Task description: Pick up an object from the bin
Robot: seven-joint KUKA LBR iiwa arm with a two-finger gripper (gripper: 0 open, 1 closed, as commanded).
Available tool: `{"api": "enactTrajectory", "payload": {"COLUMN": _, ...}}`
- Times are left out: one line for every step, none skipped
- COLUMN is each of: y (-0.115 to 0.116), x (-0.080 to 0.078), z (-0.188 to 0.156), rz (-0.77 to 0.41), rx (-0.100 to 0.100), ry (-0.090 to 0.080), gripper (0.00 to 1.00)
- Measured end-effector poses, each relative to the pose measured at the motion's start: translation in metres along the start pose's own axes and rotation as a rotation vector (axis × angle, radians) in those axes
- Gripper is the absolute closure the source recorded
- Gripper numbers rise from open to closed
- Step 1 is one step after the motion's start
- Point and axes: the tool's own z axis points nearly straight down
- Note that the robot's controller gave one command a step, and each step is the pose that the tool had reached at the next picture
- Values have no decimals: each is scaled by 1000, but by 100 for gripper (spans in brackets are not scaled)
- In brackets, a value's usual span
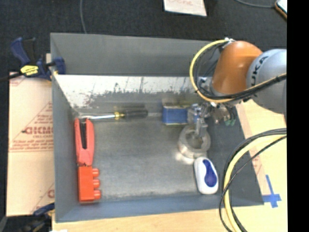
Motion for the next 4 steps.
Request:
{"api": "enactTrajectory", "payload": {"y": 0, "x": 0, "z": 0, "rz": 0, "rx": 0, "ry": 0, "gripper": 100}}
{"api": "enactTrajectory", "payload": {"y": 8, "x": 39, "z": -72, "rz": 106, "rx": 3, "ry": -11, "gripper": 100}}
{"api": "enactTrajectory", "payload": {"y": 18, "x": -3, "z": 2, "rz": -18, "rx": 5, "ry": -5, "gripper": 100}}
{"api": "enactTrajectory", "payload": {"y": 18, "x": -1, "z": 0, "rz": -14, "rx": 5, "ry": -11, "gripper": 100}}
